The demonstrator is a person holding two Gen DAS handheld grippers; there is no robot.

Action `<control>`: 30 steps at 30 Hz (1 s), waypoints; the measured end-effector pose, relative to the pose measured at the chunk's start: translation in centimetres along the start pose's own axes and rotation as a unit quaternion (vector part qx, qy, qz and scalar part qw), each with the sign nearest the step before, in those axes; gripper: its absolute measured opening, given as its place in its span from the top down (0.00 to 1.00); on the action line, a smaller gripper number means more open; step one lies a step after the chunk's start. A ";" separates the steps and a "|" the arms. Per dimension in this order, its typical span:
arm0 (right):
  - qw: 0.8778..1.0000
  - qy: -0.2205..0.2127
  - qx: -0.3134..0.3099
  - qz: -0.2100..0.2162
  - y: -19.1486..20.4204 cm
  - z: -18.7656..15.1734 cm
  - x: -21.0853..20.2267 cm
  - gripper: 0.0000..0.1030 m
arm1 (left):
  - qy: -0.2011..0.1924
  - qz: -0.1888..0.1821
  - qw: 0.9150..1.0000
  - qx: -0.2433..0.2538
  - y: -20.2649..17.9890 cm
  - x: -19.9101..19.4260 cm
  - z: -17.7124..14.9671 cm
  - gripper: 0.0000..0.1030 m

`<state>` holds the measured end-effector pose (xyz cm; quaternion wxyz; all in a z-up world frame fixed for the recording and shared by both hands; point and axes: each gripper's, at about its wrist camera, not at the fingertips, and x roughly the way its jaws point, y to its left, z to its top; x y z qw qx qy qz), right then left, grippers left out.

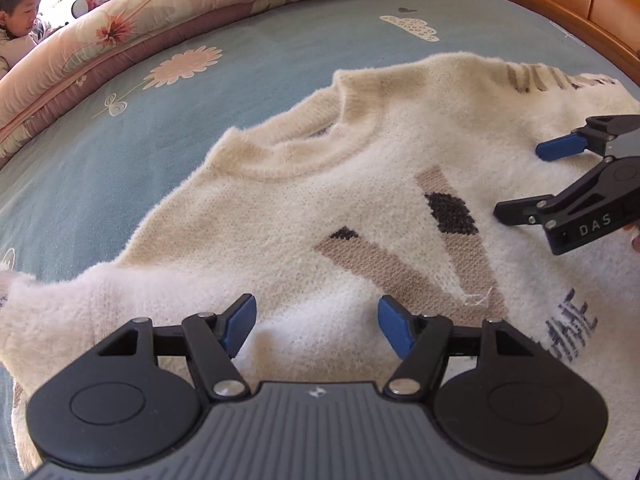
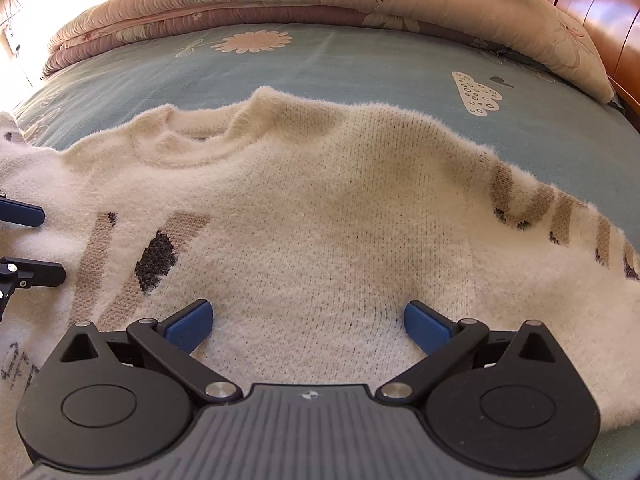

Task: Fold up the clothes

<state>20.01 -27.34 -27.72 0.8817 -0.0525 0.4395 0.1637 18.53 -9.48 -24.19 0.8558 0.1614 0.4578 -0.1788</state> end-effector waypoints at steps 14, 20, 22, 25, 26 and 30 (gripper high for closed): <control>0.999 -0.011 -0.022 0.027 0.6 -2.2 -6.4 0.00 | 0.017 -0.038 0.999 0.031 -1.5 1.4 -2.3 0.27; 0.996 0.036 -0.076 0.025 3.0 -6.2 -5.5 0.00 | 0.036 -0.036 0.997 0.056 -1.7 0.4 -1.2 0.30; 0.997 0.042 -0.060 0.014 2.4 -6.7 -6.0 0.00 | 0.030 -0.044 0.995 0.079 -2.4 0.0 -0.9 0.29; 0.998 0.054 -0.027 0.007 0.7 -7.2 -6.7 0.00 | 0.026 -0.052 0.993 0.105 -3.5 0.2 -1.2 0.29; 0.998 0.059 -0.028 0.006 0.5 -7.4 -6.9 0.00 | 0.029 -0.049 0.992 0.111 -3.7 0.5 -1.5 0.28; 0.997 0.061 -0.038 -0.009 1.1 -6.2 -7.6 0.00 | 0.034 -0.048 0.995 0.078 -3.3 1.3 -2.2 0.19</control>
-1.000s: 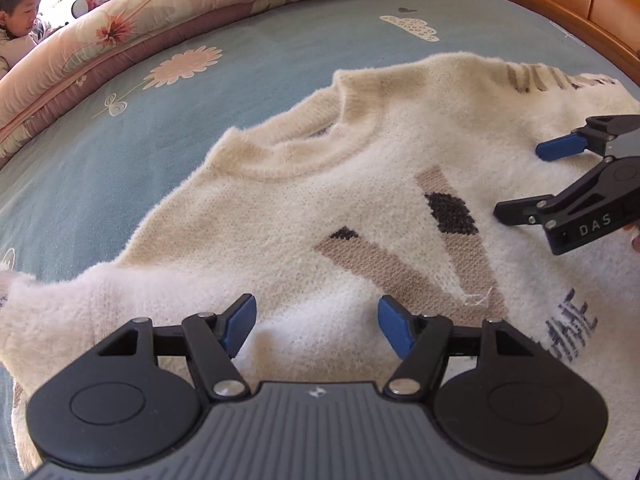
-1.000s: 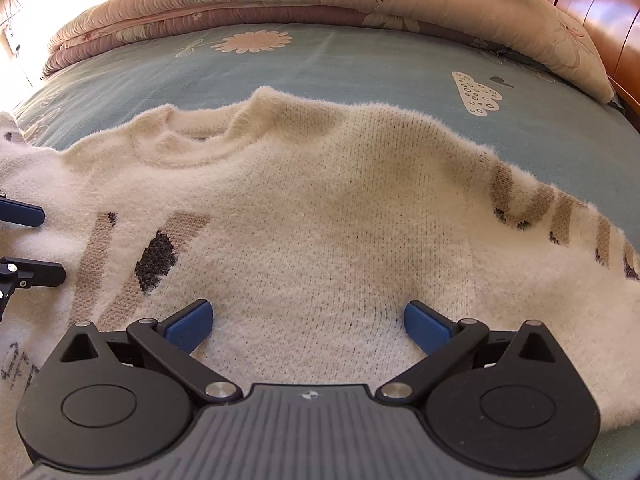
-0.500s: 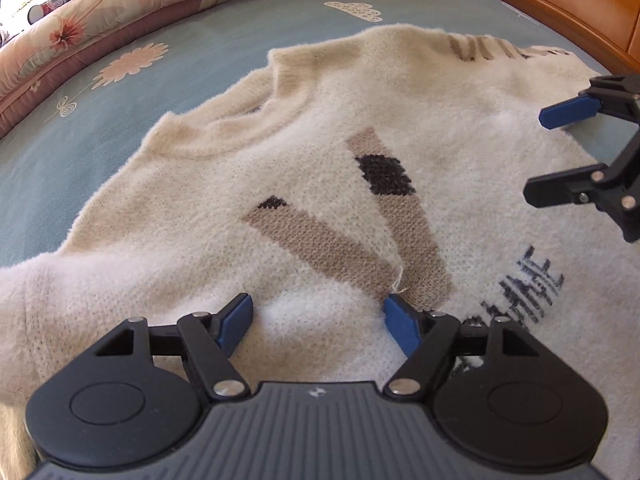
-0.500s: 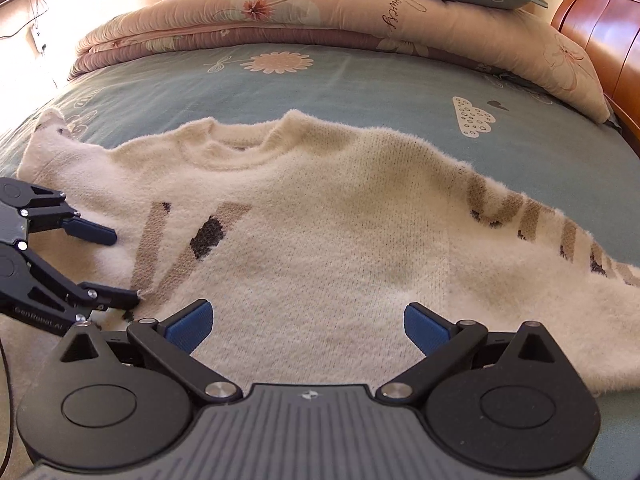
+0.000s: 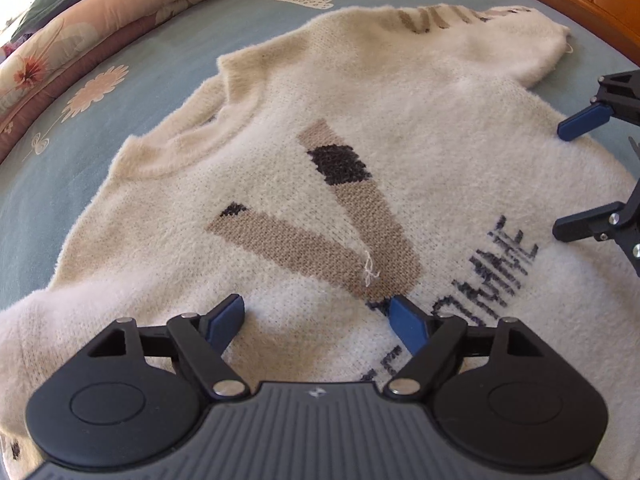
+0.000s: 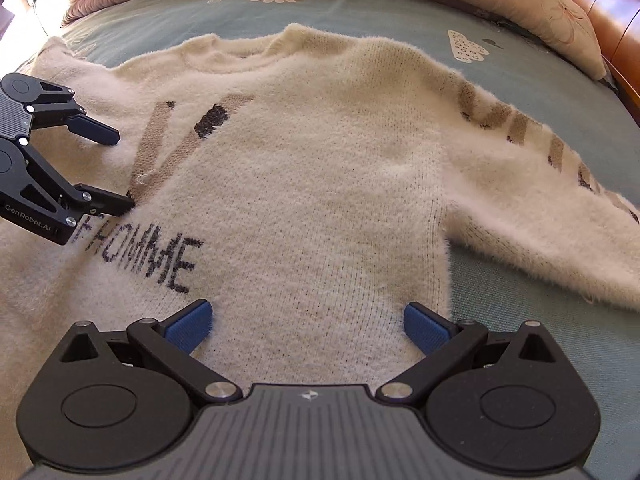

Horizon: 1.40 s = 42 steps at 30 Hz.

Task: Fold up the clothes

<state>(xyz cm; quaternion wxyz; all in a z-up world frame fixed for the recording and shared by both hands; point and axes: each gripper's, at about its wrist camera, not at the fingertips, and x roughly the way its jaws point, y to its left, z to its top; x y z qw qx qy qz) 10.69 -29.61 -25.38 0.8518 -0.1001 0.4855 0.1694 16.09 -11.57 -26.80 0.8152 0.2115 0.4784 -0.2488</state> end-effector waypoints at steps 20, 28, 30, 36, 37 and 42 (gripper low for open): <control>0.998 -0.009 0.053 -0.014 0.3 2.8 3.7 0.00 | 0.019 -0.025 0.998 -0.052 0.7 -2.6 -3.0 0.18; 0.998 -0.003 0.058 -0.027 0.7 3.0 3.7 0.00 | 0.039 -0.035 0.991 -0.127 2.0 -4.0 -6.2 0.20; 0.998 -0.001 0.057 -0.029 0.7 3.1 3.7 0.00 | 0.032 -0.034 0.988 -0.145 2.8 -4.7 -6.4 0.31; 0.998 0.008 0.060 -0.036 0.9 3.4 3.8 0.00 | -0.012 -0.024 0.970 -0.243 7.3 -8.6 -7.4 0.31; 0.997 0.010 0.061 -0.038 1.0 3.5 3.8 0.00 | -0.016 -0.009 0.969 -0.248 8.1 -9.2 -7.7 0.31; 0.996 0.030 0.070 -0.054 1.4 4.1 3.7 0.00 | -0.025 0.083 0.966 -0.243 12.0 -11.5 -10.3 0.43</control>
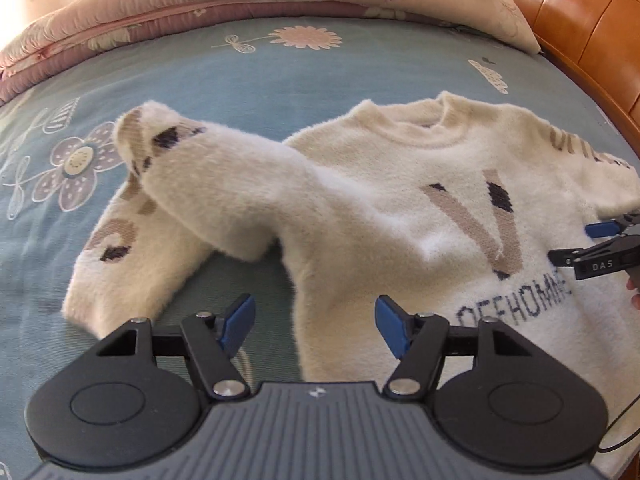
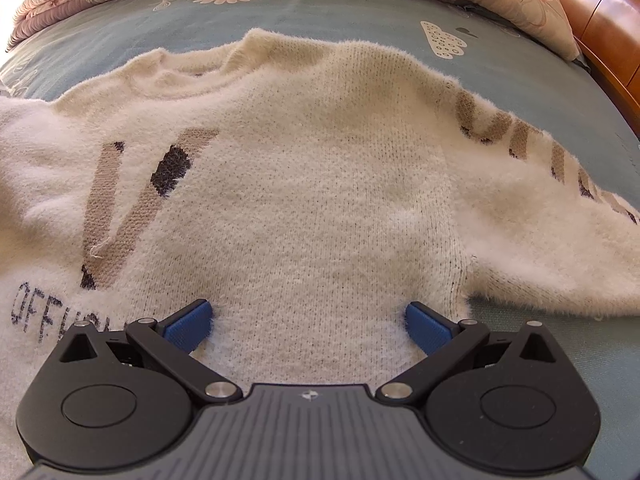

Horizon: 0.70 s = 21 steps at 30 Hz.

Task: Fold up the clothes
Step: 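Grasp the patterned sleeve with the left gripper and fold it across the body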

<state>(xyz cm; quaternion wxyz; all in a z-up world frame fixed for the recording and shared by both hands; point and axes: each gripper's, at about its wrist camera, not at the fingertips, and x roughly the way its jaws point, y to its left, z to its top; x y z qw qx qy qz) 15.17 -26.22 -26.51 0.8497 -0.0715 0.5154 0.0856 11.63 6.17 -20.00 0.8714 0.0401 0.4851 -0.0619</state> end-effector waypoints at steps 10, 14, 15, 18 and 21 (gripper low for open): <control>0.999 -0.040 -0.001 0.013 3.8 0.8 -4.0 0.00 | 0.002 -0.022 0.905 -0.425 16.0 0.7 -4.8 0.48; 0.998 -0.051 -0.027 0.034 6.7 1.8 -4.9 0.00 | -0.002 -0.072 0.828 -0.555 19.2 3.7 -8.6 0.48; 0.997 -0.052 -0.033 0.035 7.2 1.9 -5.0 0.00 | -0.007 -0.089 0.811 -0.578 19.7 4.3 -9.3 0.48; 0.997 -0.059 -0.040 0.042 8.7 2.2 -5.5 0.00 | -0.020 -0.118 0.798 -0.590 20.3 5.2 -9.5 0.48; 0.997 -0.062 -0.034 0.043 9.7 2.3 -5.9 0.00 | -0.024 -0.137 0.802 -0.581 20.8 6.2 -8.6 0.48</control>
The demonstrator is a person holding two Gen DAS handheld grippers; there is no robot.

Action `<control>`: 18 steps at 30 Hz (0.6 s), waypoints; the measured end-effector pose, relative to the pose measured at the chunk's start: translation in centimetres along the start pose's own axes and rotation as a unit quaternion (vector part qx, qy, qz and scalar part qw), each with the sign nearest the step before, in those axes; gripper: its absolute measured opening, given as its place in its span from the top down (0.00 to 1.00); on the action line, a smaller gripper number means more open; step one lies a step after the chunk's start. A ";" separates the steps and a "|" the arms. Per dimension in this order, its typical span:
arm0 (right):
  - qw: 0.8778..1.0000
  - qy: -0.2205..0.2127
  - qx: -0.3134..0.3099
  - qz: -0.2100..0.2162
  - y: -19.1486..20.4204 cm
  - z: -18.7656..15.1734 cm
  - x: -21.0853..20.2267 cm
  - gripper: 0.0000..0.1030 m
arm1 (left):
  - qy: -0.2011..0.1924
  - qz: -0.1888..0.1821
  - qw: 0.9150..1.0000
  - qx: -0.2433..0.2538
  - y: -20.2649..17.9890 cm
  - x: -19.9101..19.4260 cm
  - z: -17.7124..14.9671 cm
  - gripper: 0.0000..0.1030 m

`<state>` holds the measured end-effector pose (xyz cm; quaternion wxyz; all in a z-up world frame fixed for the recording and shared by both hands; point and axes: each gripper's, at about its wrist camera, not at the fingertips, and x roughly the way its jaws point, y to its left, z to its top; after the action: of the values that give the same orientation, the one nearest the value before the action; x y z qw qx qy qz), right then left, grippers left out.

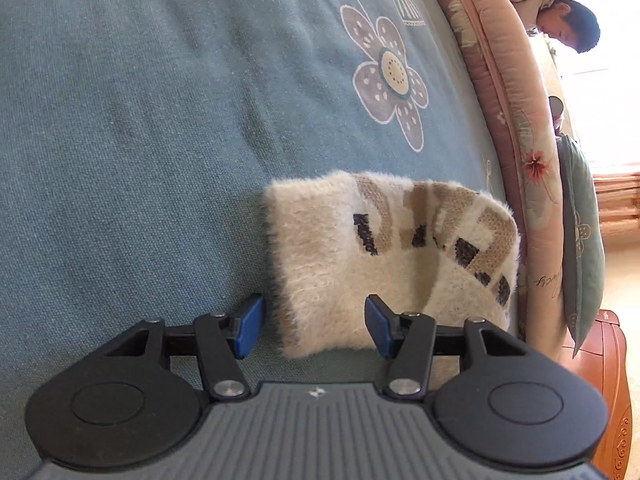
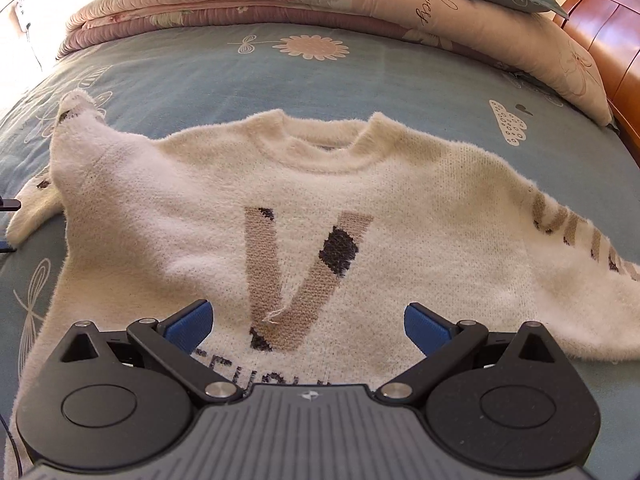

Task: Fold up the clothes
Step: 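Grasp the patterned sleeve with the left gripper and fold it across the body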

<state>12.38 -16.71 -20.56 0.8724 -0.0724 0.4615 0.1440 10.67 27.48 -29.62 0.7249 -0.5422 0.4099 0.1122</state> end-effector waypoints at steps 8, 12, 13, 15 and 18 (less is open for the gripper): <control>1.000 0.003 0.013 0.000 2.5 0.6 0.6 0.00 | 0.001 -0.050 0.998 0.028 -1.7 2.8 2.1 0.47; 1.000 0.004 0.013 0.001 3.6 1.0 0.9 0.00 | 0.008 -0.014 0.996 0.088 -3.0 2.9 2.1 0.83; 1.000 0.004 0.012 0.002 3.9 1.1 0.9 0.00 | 0.013 0.003 0.994 0.108 -3.4 2.9 2.1 0.91; 1.000 0.005 0.010 0.002 4.4 1.4 1.0 0.00 | 0.017 0.015 0.991 0.132 -3.9 2.3 2.2 0.92; 1.000 0.004 0.000 0.000 5.1 1.7 1.1 0.00 | 0.009 0.019 0.985 0.171 -5.1 0.8 2.8 0.93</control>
<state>12.68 -11.20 -20.42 0.8707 -0.0731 0.4648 0.1433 15.59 27.71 -26.39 0.8012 -0.4028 0.4397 0.0496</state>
